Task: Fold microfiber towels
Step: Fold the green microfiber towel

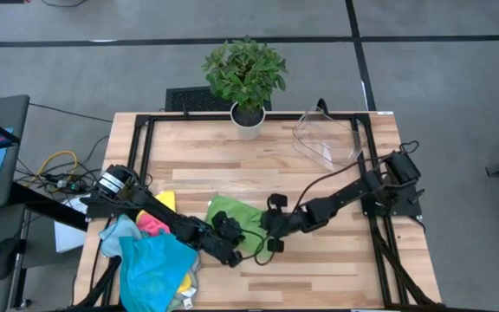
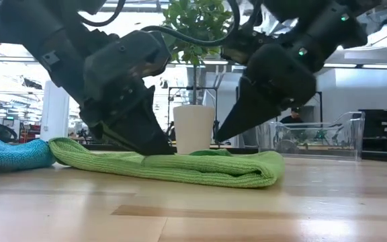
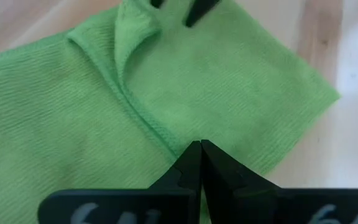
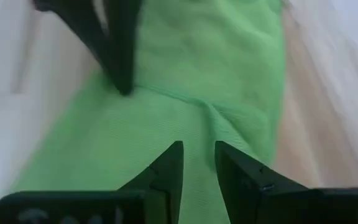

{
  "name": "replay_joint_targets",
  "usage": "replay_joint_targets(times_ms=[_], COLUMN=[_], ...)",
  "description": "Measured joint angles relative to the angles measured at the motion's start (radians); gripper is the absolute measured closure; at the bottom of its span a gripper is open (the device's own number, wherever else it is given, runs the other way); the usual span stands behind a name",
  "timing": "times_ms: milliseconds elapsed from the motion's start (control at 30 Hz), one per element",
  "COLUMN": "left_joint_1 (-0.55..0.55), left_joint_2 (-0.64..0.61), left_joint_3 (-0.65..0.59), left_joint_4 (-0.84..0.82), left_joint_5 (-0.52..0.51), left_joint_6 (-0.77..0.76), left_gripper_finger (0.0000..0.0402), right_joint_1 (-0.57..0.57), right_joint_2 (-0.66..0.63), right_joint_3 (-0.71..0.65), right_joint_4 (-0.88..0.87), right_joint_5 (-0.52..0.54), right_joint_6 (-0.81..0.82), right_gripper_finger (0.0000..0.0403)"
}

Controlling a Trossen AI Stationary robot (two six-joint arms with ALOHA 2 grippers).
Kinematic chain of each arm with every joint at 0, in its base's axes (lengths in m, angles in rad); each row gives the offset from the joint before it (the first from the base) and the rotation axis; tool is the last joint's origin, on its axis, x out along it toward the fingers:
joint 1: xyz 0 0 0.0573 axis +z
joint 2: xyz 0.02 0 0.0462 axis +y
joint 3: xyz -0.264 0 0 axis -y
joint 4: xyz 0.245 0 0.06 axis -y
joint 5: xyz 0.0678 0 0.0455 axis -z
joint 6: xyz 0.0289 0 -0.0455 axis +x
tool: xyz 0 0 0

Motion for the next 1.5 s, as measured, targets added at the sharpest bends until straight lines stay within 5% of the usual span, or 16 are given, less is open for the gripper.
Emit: replay_joint_targets(times_ms=[1133,1267,1500], left_joint_1=[0.000,0.000,0.000], left_joint_2=[0.000,0.000,0.000], left_joint_3=[0.000,0.000,0.000], left_joint_4=[-0.033,-0.033,-0.033], left_joint_5=[0.004,0.006,0.005], left_joint_6=[-0.015,-0.013,-0.010], left_gripper_finger=[0.0401,0.0401,0.0401], right_joint_1=[-0.152,-0.108,-0.026], right_joint_2=[-0.048,-0.080,-0.006], right_joint_3=[-0.047,-0.047,-0.048], right_joint_4=[0.068,0.055,0.071], right_joint_5=[-0.041,-0.107,-0.061], right_joint_6=[-0.031,-0.031,-0.025], right_gripper_finger=[0.0285,0.0285,0.0285])
